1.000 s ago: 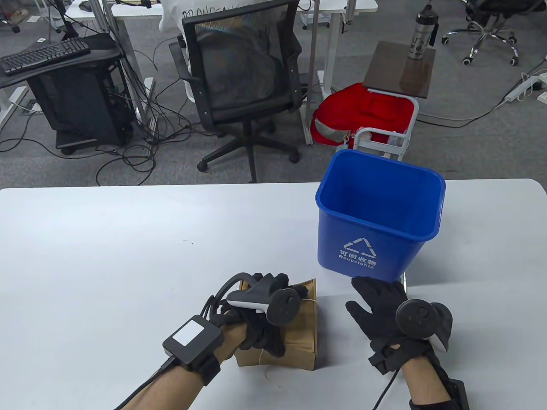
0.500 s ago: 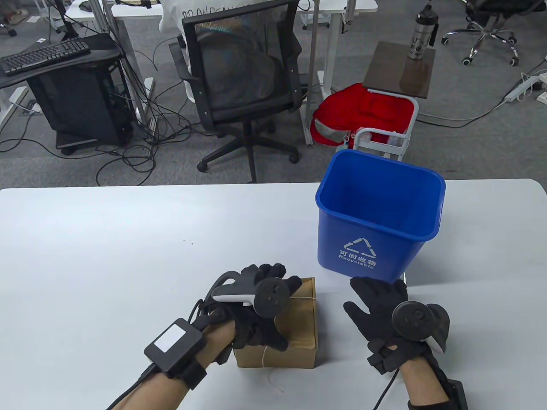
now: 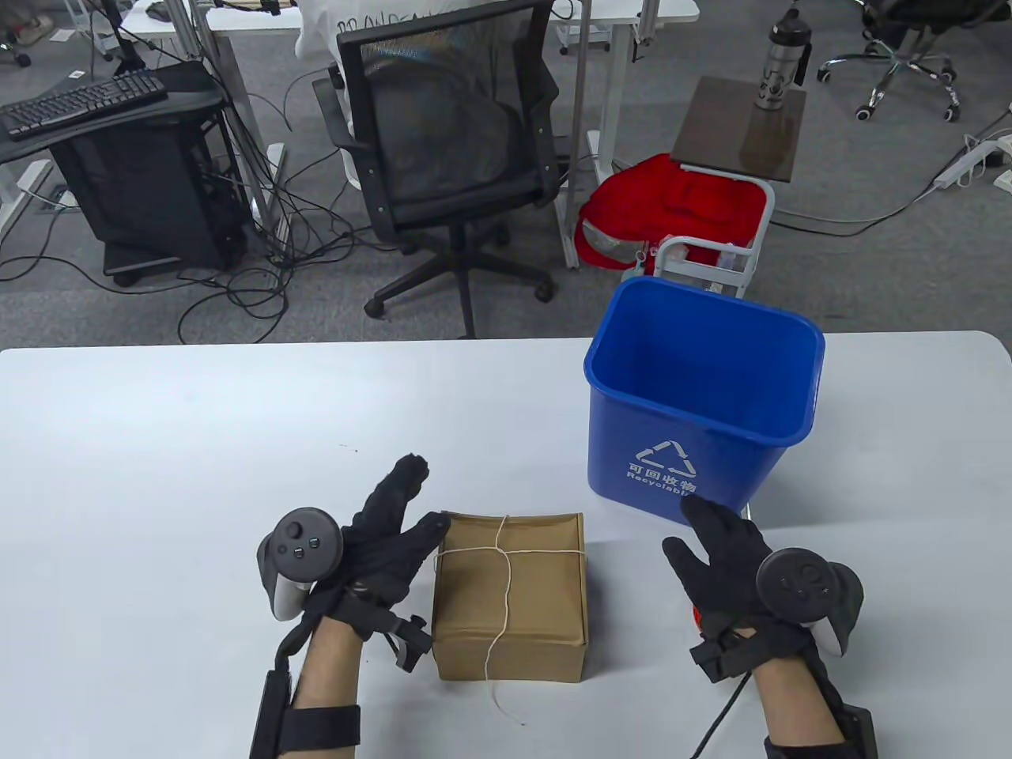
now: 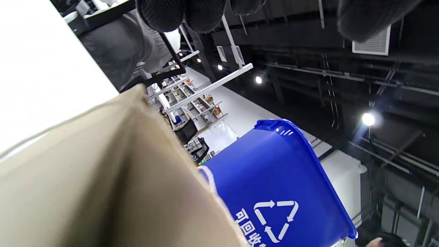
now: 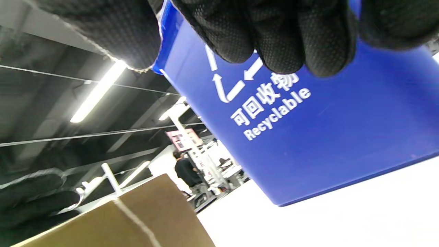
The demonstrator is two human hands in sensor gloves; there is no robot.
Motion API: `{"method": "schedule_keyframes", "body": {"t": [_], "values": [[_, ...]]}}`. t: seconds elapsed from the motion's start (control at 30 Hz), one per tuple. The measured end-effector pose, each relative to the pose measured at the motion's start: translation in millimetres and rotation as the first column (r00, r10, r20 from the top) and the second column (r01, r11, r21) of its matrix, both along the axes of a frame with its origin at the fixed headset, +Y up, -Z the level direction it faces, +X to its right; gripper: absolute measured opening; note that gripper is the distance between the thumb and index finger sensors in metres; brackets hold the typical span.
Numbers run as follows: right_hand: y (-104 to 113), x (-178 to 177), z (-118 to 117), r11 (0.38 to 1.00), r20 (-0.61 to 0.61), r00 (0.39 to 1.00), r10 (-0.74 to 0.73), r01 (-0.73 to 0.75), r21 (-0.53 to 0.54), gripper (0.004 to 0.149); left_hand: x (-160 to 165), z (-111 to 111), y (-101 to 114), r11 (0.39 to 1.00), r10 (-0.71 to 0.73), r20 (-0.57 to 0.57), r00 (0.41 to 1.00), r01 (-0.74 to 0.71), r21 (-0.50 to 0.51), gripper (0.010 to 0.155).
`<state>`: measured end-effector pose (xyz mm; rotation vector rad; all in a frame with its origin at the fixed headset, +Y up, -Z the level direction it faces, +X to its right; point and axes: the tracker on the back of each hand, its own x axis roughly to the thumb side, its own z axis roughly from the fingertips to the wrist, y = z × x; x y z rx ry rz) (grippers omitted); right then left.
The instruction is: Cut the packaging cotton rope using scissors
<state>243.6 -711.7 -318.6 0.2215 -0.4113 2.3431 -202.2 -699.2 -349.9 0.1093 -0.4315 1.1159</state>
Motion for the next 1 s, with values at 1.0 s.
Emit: {"method": "schedule_keyframes", "body": {"t": [1.0], "values": [[-41.1, -36.0, -17.1, 0.502, 0.259, 0.703, 0.662, -0.159, -0.850, 0.083, -6.5, -0.2, -37.4, 0.918, 0.366, 0.009, 0.930, -0.360, -0.168, 0.079]]}}
